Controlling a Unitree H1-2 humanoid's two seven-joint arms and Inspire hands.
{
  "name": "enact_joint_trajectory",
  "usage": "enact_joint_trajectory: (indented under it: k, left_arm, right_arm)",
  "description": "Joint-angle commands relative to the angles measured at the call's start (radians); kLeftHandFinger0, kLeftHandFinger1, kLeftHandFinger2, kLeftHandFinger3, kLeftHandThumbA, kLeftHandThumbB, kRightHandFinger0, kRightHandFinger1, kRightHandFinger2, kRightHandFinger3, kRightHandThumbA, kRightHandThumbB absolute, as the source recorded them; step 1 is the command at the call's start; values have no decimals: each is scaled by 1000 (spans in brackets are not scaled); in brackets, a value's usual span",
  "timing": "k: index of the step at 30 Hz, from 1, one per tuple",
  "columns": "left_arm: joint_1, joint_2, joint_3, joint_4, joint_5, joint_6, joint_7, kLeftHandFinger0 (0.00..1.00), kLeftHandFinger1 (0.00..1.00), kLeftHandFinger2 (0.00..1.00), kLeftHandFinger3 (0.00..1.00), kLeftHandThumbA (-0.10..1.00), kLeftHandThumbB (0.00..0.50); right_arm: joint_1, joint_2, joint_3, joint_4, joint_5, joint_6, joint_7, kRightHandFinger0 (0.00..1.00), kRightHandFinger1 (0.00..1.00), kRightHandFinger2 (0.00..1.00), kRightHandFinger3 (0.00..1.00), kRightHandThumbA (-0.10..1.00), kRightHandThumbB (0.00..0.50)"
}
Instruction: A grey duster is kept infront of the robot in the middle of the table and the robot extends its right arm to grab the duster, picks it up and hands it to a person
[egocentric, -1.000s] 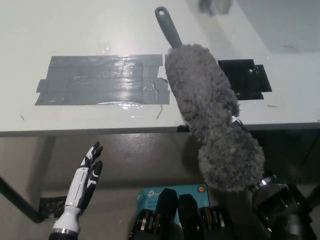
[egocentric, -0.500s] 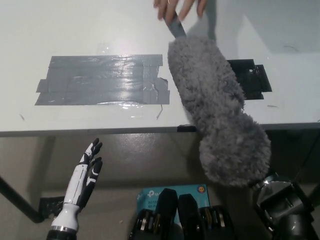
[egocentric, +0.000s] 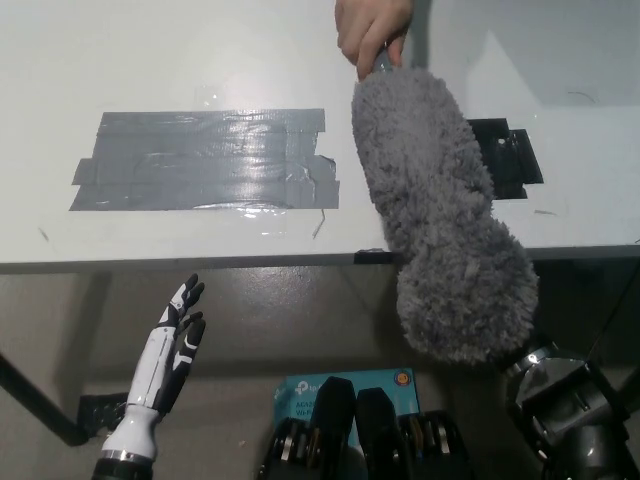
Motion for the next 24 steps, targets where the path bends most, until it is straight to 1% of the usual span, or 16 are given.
enact_joint_trajectory:
  k: [1,2,3,4,5,6,7,8,9,12,16,18,20,21,22,24]
  left_arm:
    - [-22,17,7,-32,11,-31,14,927,1000,1000,1000,1000,194]
    - [-21,17,7,-34,13,-30,13,928,1000,1000,1000,1000,195]
    - [-21,17,8,-36,11,-27,11,930,1000,1000,1000,1000,196]
    - [-21,17,8,-36,11,-27,11,930,1000,1000,1000,1000,196]
    - [-24,17,7,-32,14,-32,13,924,1000,1000,1000,1000,187]
    - [-24,17,7,-32,14,-32,13,924,1000,1000,1000,1000,187]
    - [-26,17,7,-30,15,-34,14,921,1000,1000,1000,1000,186]
    - [-27,18,7,-30,13,-34,11,919,1000,1000,1000,1000,186]
    - [-27,18,7,-31,12,-34,10,919,1000,1000,1000,1000,187]
    - [-29,18,7,-27,9,-36,12,915,1000,1000,1000,1000,187]
    - [-28,18,7,-25,10,-36,14,917,1000,1000,1000,1000,185]
    - [-30,17,6,-24,8,-36,14,918,1000,1000,1000,1000,183]
    - [-31,16,6,-24,8,-36,15,918,1000,1000,1000,1000,180]
    - [-30,16,6,-23,8,-36,14,920,1000,1000,1000,1000,181]
    - [-29,16,7,-23,10,-36,13,923,1000,1000,1000,1000,186]
    - [-28,15,6,-21,11,-36,15,924,1000,1000,1000,1000,186]
  right_arm:
    - [-27,-13,19,-24,89,-1,57,647,1000,1000,1000,193,300]
    - [-26,-18,24,-25,87,-1,73,811,1000,1000,1000,283,324]
    - [-25,-29,35,-21,79,-1,115,1000,1000,1000,1000,399,373]
    - [-25,-32,38,-20,78,-1,126,1000,1000,1000,1000,399,373]
    - [-25,-50,52,-22,30,-1,193,1000,1000,1000,1000,570,483]
    - [-25,-50,52,-22,30,-1,193,1000,1000,1000,1000,570,483]
    - [-24,-56,57,-23,1,-1,222,1000,1000,1000,1000,603,499]
    - [-23,-65,66,-23,-35,-7,261,1000,1000,1000,1000,652,500]
    - [-23,-68,69,-23,-44,-12,271,1000,1000,1000,1000,658,500]
    - [-21,-82,87,-23,-109,-48,301,1000,1000,1000,1000,768,500]
    - [-13,-102,108,-30,-245,-122,300,1000,1000,1000,1000,965,500]
    - [-4,-118,115,-35,-336,-167,286,1000,1000,1000,1000,1000,500]
    - [4,-126,114,-34,-381,-195,280,1000,1000,1000,1000,1000,500]
    - [9,-128,114,-32,-406,-213,277,1000,1000,1000,1000,1000,490]
    - [23,-136,121,-31,-493,-270,262,1000,1000,1000,1000,1000,455]
    - [40,-148,130,-31,-600,-332,236,1000,1000,1000,1000,1000,436]
